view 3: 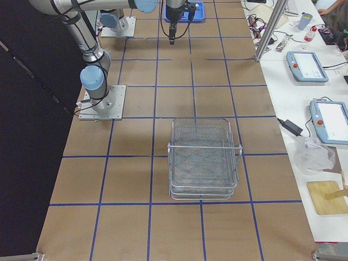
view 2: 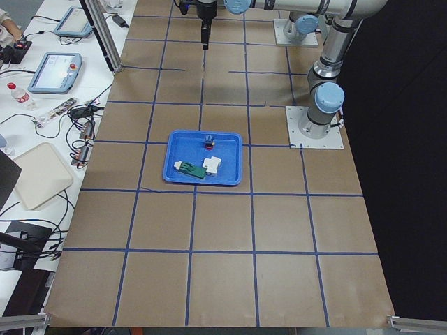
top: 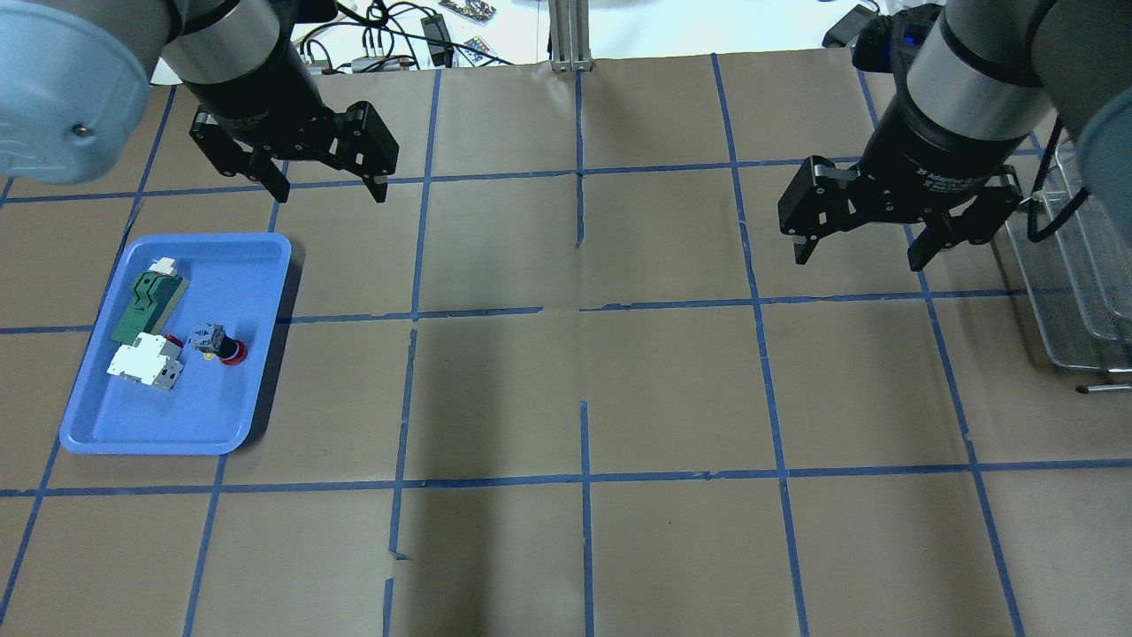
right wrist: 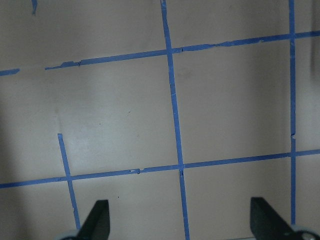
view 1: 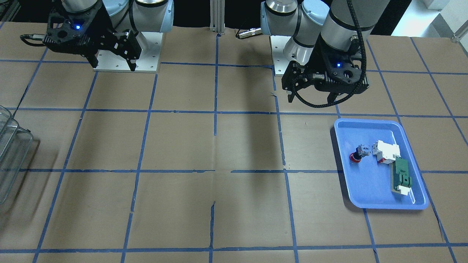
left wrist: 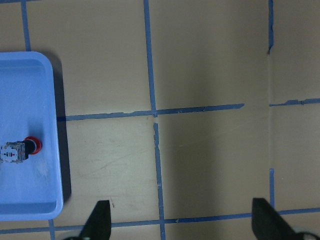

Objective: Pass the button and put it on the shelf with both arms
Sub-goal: 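Move the left gripper over the red push button in the blue tray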

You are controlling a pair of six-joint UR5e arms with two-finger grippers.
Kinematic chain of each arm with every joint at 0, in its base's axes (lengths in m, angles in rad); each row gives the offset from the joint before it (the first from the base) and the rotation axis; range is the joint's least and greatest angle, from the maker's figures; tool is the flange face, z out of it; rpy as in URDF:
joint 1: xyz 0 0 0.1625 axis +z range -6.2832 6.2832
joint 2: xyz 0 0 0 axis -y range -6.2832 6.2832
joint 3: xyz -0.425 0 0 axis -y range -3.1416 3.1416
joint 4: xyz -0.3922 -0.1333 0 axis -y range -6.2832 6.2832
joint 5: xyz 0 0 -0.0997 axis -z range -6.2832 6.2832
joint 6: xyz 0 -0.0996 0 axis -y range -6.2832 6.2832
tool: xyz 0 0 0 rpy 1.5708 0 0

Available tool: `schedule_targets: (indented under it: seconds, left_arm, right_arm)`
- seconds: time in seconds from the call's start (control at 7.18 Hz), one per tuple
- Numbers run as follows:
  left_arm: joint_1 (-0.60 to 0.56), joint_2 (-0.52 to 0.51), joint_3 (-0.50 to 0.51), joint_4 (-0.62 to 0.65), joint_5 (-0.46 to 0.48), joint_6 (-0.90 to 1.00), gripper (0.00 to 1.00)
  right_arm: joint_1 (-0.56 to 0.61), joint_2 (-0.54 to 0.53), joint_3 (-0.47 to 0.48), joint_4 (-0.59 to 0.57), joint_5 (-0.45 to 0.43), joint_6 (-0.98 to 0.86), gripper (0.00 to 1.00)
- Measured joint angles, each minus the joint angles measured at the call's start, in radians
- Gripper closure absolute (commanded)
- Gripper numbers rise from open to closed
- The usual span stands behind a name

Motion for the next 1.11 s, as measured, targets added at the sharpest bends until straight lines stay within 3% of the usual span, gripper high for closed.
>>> schedule_targets:
  seconds: [0.7,1.11]
  left_arm:
    - [0.013,0.034,-0.018,0.0,0.014,0.06,0.0]
    - [0.15,-0.007,-0.054,0.02,0.021,0.196,0.0]
  right_arm:
    - [0.0,-0.001,0.0,-0.013,0.0,-0.005,0.0]
    - [0.001,-0.001,0.0,-0.013,0.001,-0.006,0.0]
